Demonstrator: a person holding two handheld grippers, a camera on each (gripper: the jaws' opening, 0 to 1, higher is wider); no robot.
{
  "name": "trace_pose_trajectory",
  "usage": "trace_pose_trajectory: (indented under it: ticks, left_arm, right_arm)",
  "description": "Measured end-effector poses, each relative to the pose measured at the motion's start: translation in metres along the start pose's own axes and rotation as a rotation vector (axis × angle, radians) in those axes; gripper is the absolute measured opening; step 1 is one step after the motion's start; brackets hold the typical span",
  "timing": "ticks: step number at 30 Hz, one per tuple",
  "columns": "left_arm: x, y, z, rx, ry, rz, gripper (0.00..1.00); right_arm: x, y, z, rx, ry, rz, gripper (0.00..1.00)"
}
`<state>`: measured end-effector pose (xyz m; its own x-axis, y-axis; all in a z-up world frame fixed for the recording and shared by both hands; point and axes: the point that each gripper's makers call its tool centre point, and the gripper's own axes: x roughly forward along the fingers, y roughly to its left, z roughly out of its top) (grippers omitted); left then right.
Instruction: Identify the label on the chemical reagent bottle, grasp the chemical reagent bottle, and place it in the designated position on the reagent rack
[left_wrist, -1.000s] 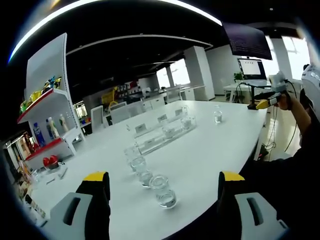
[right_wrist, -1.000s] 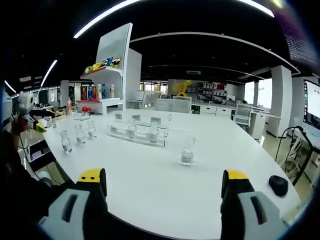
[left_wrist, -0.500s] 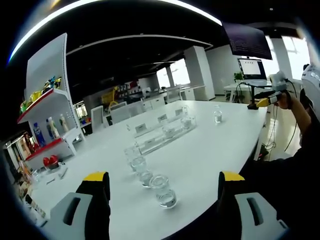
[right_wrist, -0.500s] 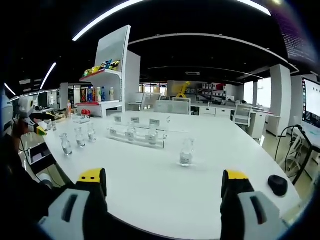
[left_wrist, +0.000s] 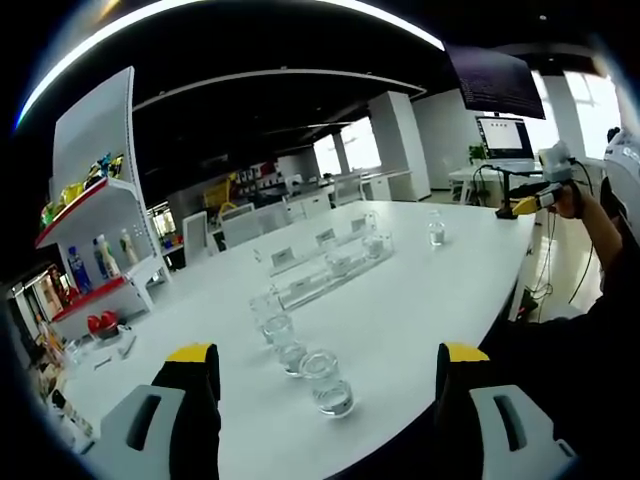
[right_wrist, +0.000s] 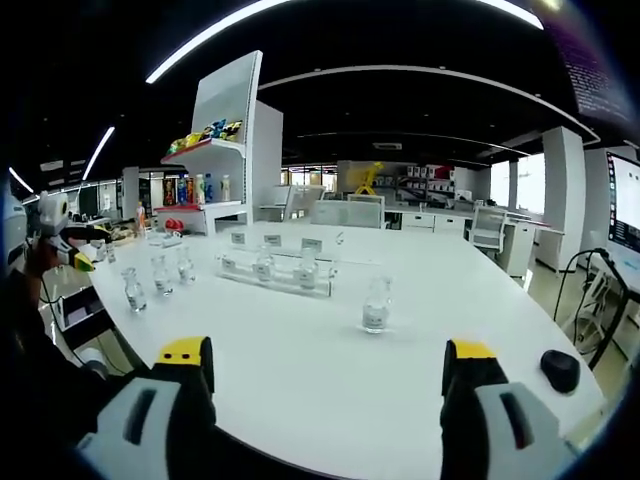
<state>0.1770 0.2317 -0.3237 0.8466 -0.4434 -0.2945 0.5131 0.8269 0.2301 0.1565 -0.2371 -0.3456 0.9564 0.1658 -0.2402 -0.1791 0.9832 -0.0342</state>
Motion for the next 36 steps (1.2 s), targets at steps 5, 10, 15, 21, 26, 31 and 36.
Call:
trace_pose_trajectory:
  ticks: [5,10,15,21,26,31,36]
  left_arm:
    - [0.0,0.0,0.001,0.001,-0.001,-0.001,0.89]
    - [0.0,0.001,0.002,0.003,-0.002,0.001,0.89]
    - [-0.001,0.002,0.001,0.007,-0.001,0.003,0.89]
    - [0.0,0.002,0.001,0.011,0.0,0.001,0.89]
    - [0.0,0.002,0.001,0.006,-0.002,0.002,0.89]
    - [-0.001,0.003,0.003,0.006,-0.01,0.009,0.89]
    - [-0.001,0.003,0.004,0.006,-0.011,0.008,0.89]
  right_arm:
    - [0.003,-0.001,0.003,0.001,-0.005,-0.001,0.91]
    - [0.008,-0.001,0.004,-0.005,-0.002,0.004,0.91]
    - [0.012,0.0,0.005,-0.015,0.001,0.007,0.91]
    - [0.015,0.003,0.009,-0.034,0.001,0.009,0.91]
    - [0.016,0.004,0.013,-0.041,-0.007,0.012,0.91]
    - [0.019,0.007,0.018,-0.059,-0.009,0.013,0.9]
    - [0.022,0.009,0.024,-0.082,-0.014,0.013,0.9]
